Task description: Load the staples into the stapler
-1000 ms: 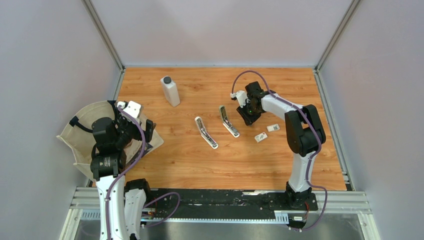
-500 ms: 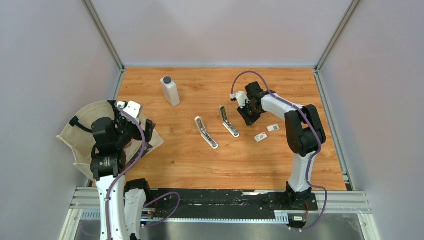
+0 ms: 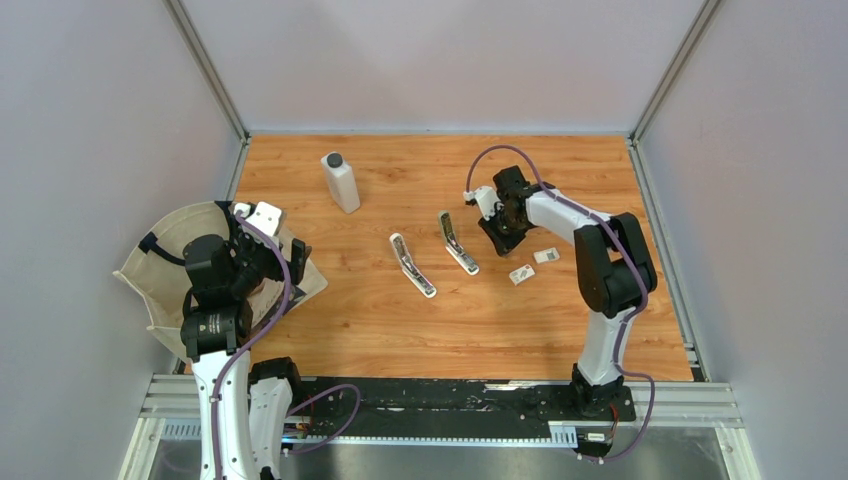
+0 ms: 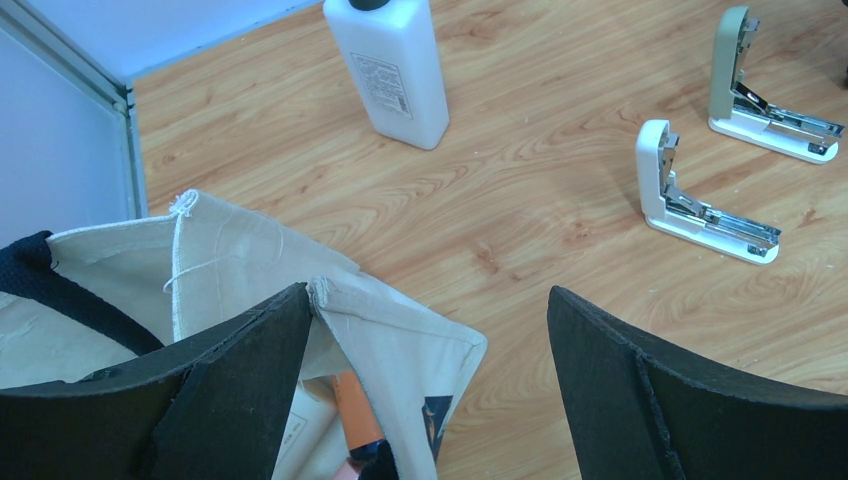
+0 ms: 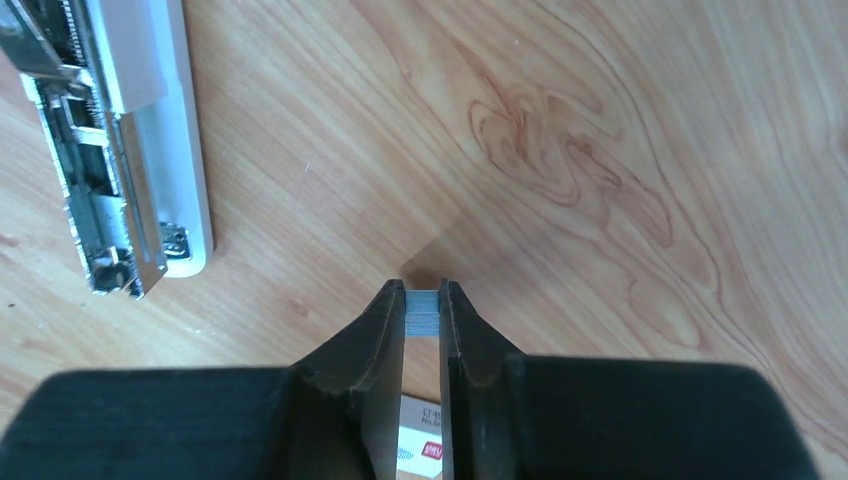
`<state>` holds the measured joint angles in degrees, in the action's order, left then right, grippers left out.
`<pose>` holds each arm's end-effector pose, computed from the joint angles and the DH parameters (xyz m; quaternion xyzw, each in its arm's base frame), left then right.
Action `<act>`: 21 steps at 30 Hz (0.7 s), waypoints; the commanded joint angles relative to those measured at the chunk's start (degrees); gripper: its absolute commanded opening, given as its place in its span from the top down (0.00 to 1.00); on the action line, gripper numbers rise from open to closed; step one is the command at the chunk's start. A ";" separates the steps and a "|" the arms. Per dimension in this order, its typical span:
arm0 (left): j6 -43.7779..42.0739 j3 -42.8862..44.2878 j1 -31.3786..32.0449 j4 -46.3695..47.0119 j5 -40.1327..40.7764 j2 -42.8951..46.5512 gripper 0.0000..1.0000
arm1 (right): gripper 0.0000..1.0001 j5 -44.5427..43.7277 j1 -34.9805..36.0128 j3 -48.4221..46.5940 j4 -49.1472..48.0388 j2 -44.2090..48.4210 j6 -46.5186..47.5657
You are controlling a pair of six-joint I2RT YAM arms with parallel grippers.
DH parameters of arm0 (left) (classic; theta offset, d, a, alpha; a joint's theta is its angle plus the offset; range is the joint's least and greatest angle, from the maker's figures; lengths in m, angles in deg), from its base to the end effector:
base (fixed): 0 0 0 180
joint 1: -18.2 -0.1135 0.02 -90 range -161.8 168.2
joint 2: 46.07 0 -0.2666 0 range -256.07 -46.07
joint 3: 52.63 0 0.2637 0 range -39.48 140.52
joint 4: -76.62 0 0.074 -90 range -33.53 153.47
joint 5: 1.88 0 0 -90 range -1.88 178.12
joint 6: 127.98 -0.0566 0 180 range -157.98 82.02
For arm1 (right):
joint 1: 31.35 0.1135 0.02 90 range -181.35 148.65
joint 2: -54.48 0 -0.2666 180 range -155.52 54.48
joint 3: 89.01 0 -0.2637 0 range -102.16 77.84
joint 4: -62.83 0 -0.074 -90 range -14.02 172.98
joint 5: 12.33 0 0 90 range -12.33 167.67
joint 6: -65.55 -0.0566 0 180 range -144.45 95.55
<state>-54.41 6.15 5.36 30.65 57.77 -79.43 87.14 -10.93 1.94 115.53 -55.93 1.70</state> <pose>0.1531 0.0056 0.3302 0.1739 0.7882 -0.0693 0.5863 0.3662 0.1463 0.1425 -0.4007 0.9020 0.0747 0.1421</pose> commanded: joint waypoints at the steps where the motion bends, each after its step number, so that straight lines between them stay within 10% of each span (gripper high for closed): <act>1: 0.08 -1.51 -0.61 -2.78 0.38 -0.21 0.05 | 0.83 -0.16 -0.12 -0.39 0.88 5.99 -3.29; 21: -0.36 -2.82 -1.13 -0.58 2.31 -0.91 0.05 | 0.83 -4.11 17.71 -2.24 -7.29 13.74 -32.56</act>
<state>-54.83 4.79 4.96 32.84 59.33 -79.54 83.95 2.73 -1.44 113.78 -43.25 -22.98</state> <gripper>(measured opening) 0.953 0.181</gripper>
